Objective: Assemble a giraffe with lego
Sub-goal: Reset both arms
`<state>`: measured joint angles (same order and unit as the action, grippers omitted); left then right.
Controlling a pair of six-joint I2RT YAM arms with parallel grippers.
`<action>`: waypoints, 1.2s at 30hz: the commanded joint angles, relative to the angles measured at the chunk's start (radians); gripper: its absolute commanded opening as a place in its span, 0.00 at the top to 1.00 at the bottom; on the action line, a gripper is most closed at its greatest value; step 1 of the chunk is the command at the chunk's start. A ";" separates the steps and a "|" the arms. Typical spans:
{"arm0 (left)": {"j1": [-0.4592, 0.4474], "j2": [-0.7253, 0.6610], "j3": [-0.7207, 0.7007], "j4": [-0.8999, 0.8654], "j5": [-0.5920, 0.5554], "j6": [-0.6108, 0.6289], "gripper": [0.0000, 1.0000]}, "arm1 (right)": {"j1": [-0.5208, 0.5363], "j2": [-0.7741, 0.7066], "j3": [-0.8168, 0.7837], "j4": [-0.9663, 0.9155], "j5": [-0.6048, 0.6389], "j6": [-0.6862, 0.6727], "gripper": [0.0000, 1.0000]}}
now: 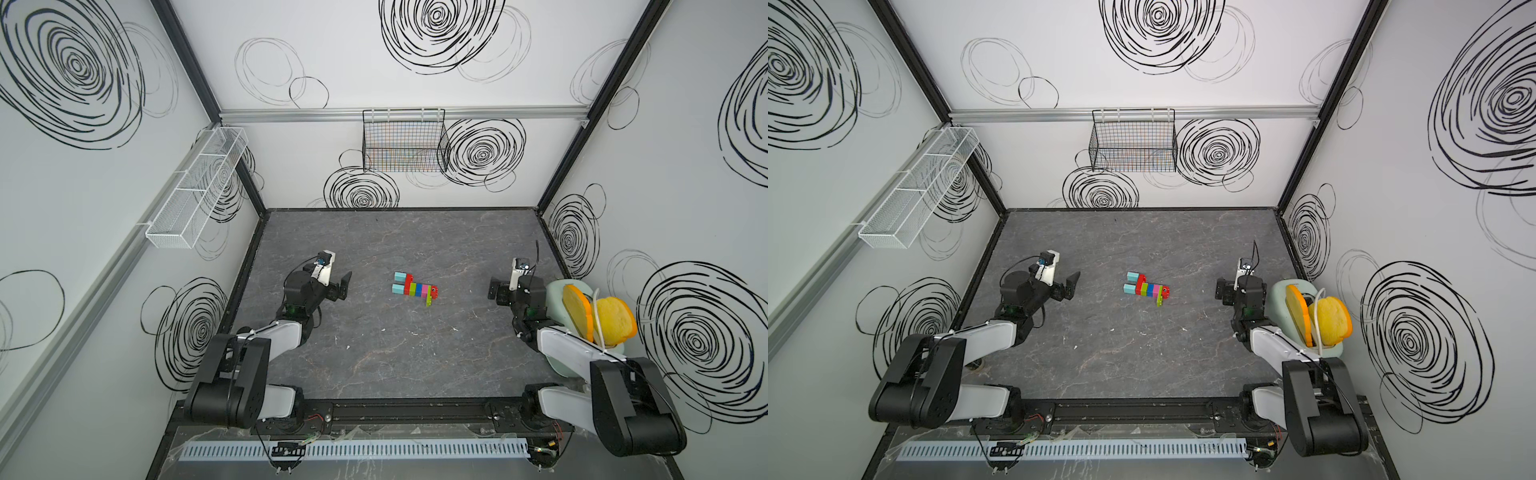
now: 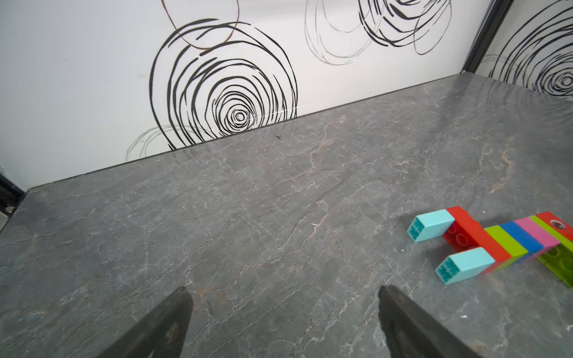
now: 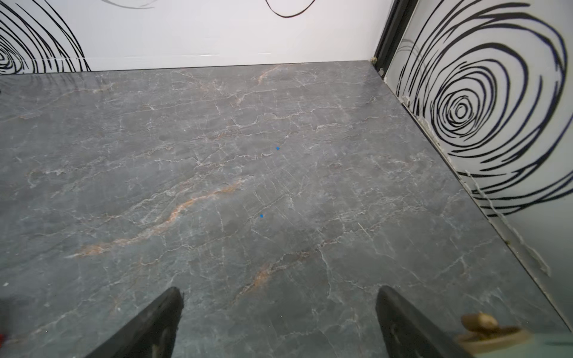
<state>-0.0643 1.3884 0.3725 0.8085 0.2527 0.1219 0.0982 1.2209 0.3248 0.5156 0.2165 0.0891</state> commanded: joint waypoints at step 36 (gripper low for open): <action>0.069 0.054 -0.030 0.208 -0.136 -0.131 0.02 | -0.097 0.280 -0.111 0.708 -0.160 -0.075 0.01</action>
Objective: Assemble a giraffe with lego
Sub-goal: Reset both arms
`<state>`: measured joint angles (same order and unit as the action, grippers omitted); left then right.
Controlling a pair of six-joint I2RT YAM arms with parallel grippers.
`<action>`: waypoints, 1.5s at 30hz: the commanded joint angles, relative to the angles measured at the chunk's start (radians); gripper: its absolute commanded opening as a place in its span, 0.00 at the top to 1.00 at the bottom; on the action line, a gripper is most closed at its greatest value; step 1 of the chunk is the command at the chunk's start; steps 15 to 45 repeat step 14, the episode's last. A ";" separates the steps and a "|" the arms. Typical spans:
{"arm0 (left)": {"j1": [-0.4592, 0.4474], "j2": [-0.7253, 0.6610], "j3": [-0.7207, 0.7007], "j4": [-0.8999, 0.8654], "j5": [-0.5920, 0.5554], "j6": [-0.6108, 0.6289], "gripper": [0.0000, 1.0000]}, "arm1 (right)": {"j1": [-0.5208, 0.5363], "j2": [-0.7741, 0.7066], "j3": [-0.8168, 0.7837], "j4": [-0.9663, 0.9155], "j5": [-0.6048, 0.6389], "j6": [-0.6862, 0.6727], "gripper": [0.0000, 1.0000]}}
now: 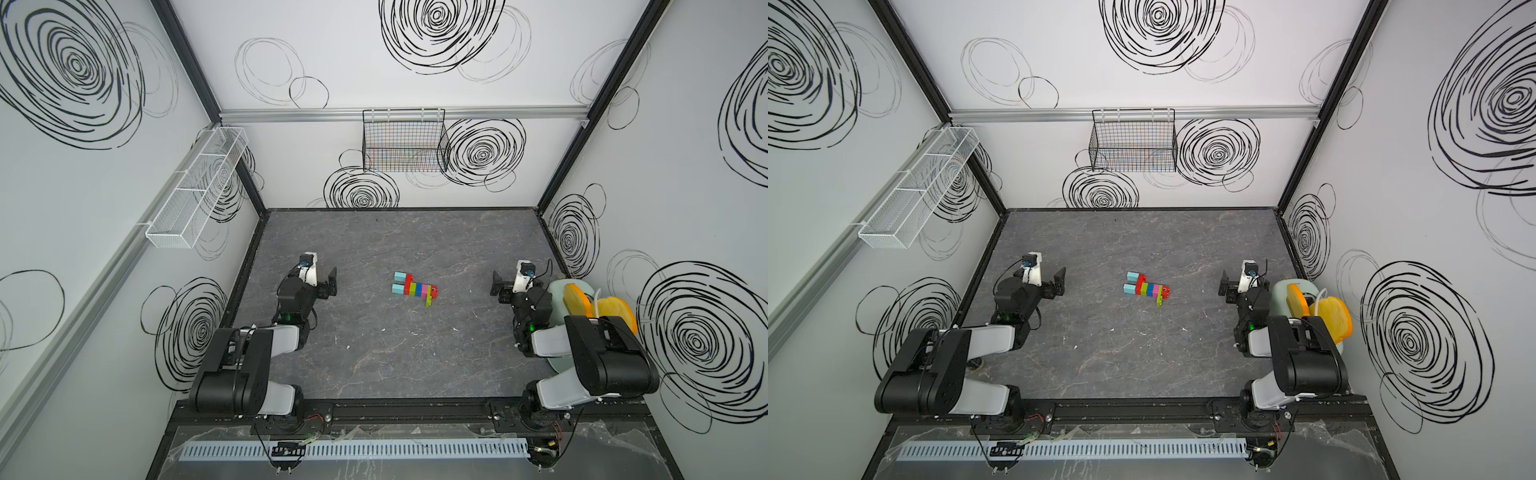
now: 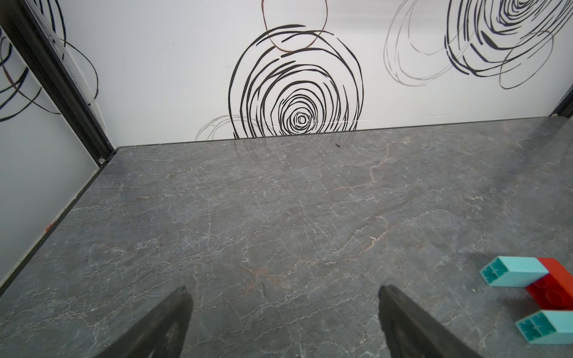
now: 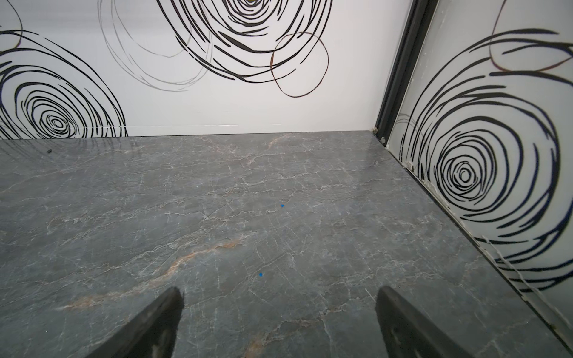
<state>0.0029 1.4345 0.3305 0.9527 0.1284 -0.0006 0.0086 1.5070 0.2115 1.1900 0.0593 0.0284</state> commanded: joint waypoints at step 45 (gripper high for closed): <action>-0.002 -0.005 -0.017 0.109 -0.032 -0.010 0.02 | -0.010 -0.005 0.006 0.027 -0.030 -0.019 0.01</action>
